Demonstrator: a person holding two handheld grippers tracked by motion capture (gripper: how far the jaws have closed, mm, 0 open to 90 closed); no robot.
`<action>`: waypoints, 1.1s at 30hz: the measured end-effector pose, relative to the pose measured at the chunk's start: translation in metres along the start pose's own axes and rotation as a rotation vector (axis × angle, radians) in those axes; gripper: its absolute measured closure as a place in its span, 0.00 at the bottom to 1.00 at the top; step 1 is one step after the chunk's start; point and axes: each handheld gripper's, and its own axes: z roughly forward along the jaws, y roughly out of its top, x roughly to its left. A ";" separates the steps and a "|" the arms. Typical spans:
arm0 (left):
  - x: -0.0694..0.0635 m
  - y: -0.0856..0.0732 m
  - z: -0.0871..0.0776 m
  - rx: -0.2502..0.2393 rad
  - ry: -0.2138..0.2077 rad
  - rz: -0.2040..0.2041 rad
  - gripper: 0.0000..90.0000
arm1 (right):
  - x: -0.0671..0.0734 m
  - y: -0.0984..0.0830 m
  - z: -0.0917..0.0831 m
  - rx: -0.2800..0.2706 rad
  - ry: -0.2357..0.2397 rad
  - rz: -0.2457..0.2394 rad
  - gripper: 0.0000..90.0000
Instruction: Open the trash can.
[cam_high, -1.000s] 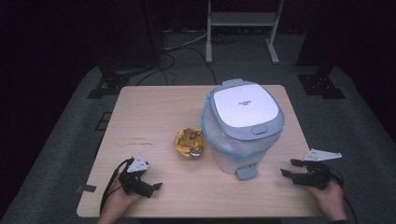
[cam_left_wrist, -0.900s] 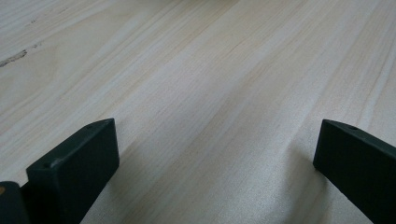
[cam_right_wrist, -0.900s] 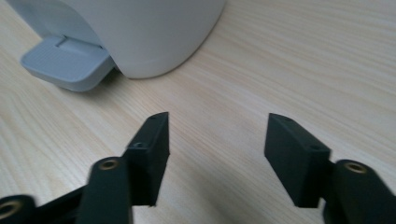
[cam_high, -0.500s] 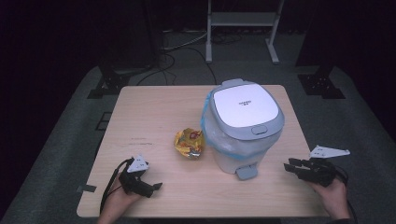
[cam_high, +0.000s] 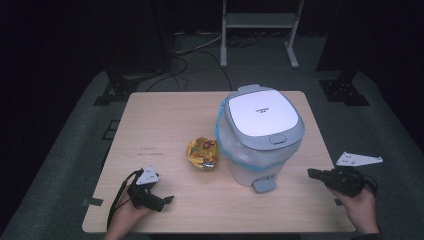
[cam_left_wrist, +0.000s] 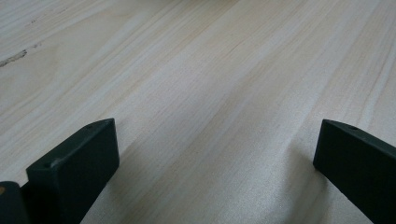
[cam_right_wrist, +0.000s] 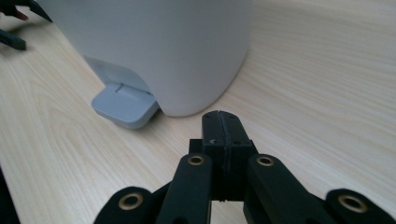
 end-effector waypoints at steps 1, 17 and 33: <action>0.000 0.000 0.000 0.000 0.000 0.000 0.00 | 0.000 0.000 0.000 0.000 0.000 0.000 1.00; 0.000 0.000 0.000 0.002 0.000 0.001 0.00 | 0.003 0.026 -0.017 -0.048 0.029 -0.016 1.00; 0.000 0.000 0.000 0.002 -0.001 0.000 0.00 | 0.011 0.050 -0.036 -0.097 0.061 -0.055 1.00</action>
